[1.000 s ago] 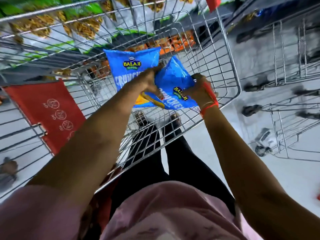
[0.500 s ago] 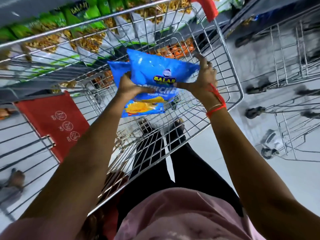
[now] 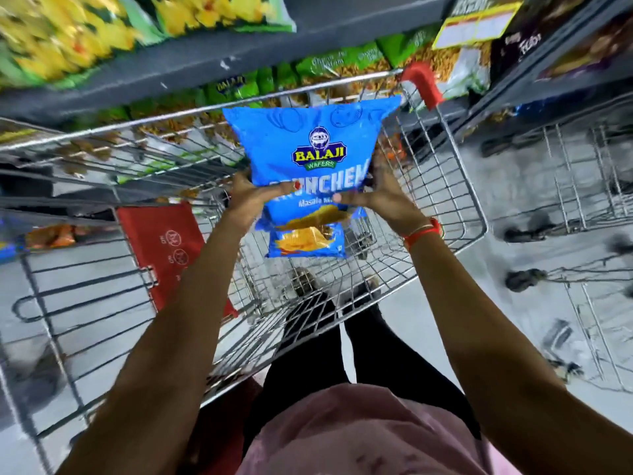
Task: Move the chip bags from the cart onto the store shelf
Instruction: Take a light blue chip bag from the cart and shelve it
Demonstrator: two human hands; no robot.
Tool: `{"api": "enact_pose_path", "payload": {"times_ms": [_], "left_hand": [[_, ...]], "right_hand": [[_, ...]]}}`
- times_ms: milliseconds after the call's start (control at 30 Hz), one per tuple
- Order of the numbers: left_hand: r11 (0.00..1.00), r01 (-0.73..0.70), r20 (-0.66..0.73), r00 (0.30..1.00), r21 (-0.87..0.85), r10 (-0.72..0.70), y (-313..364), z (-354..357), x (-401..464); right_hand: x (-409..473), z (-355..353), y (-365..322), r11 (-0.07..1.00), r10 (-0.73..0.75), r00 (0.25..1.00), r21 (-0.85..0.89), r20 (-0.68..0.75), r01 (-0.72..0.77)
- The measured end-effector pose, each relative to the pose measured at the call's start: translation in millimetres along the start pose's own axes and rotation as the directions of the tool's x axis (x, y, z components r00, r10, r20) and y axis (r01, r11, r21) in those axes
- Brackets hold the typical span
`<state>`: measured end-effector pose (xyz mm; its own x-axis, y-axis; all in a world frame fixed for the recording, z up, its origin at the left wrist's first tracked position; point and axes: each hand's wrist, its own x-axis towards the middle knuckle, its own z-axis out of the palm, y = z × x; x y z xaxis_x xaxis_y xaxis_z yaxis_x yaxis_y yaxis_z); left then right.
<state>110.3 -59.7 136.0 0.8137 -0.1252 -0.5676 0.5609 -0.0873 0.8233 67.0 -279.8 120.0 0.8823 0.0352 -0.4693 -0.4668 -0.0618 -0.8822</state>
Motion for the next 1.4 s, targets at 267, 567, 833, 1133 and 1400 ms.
{"api": "enact_pose_path", "payload": {"times_ms": [267, 567, 833, 1133, 1400], "left_hand": [[0.933, -0.296, -0.123, 0.953, -0.204, 0.276, 84, 1, -59], [0.71, -0.59, -0.139, 0.797, -0.383, 0.587, 210, 25, -148], [0.539, -0.757, -0.199, 0.631, -0.37, 0.75, 297, 38, -211], [0.42, -0.865, -0.232, 0.483, -0.273, 0.844, 389, 14, -232], [0.394, -0.899, -0.284, 0.436, -0.193, 0.854, 477, -11, -224]], "right_hand": [[-25, 0, -78, 0.967, -0.212, 0.975, 0.156, 0.064, 0.2], [-75, 2, -213, 0.795, -0.523, 0.85, 0.322, -0.062, 0.513], [-112, -9, -311, 0.679, -0.696, 0.717, 0.31, -0.015, 0.666], [-124, -10, -416, 0.611, -0.76, 0.649, 0.296, -0.041, 0.734], [-107, 4, -509, 0.553, -0.806, 0.586, 0.246, -0.086, 0.796]]}}
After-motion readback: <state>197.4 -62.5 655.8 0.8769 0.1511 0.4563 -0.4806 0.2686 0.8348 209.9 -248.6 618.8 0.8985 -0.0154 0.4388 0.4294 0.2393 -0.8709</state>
